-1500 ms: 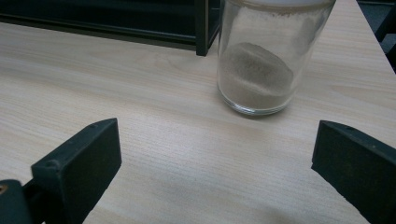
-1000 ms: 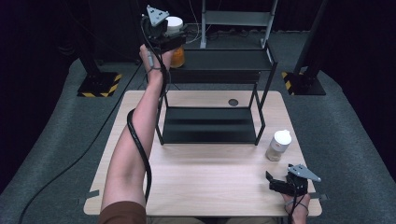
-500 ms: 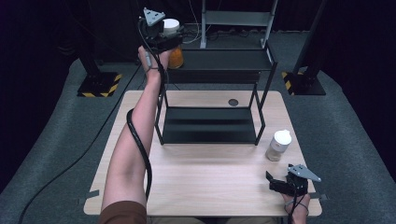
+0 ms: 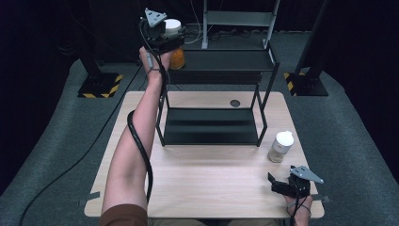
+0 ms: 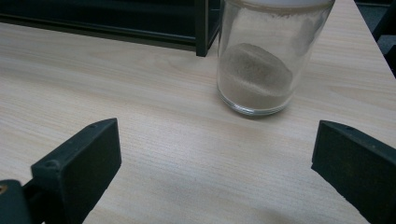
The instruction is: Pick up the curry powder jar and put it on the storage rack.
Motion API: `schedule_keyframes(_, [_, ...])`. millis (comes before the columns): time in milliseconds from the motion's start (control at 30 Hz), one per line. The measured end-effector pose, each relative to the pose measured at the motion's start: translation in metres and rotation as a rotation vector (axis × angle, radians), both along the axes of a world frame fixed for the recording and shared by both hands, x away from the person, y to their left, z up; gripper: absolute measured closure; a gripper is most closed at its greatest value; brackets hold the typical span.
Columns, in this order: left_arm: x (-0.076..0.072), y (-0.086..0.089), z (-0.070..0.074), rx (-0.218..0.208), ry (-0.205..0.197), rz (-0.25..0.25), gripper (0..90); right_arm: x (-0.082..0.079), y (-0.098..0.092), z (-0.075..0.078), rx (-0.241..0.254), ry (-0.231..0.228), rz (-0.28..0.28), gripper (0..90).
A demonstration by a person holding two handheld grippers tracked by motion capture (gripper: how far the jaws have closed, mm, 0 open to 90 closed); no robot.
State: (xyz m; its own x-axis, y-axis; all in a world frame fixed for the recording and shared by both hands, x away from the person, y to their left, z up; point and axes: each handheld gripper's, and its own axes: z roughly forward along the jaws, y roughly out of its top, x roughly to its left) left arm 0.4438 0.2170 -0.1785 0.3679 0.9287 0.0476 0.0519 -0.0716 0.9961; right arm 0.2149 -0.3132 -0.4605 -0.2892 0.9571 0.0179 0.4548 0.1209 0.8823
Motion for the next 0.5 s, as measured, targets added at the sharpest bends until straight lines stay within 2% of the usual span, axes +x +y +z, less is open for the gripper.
schedule_keyframes(133, [0.000,0.002,0.003,0.007,0.011,-0.011,32.7,0.000,0.000,0.000,0.000,0.001,0.000,0.6])
schedule_keyframes(167, [0.001,0.005,0.005,-0.002,0.020,-0.023,30.4,0.000,0.000,0.000,0.000,0.000,0.000,0.6])
schedule_keyframes(267, [-0.001,0.007,0.012,0.020,0.048,-0.030,21.0,0.000,0.000,0.000,-0.001,0.000,0.000,0.6])
schedule_keyframes(400, [-0.008,0.010,0.023,0.058,0.086,-0.039,12.7,0.000,0.000,0.000,-0.002,0.002,0.001,0.6])
schedule_keyframes(500, [-0.013,0.010,0.034,0.119,0.140,-0.049,7.1,0.000,0.000,0.000,-0.001,0.001,0.000,0.6])
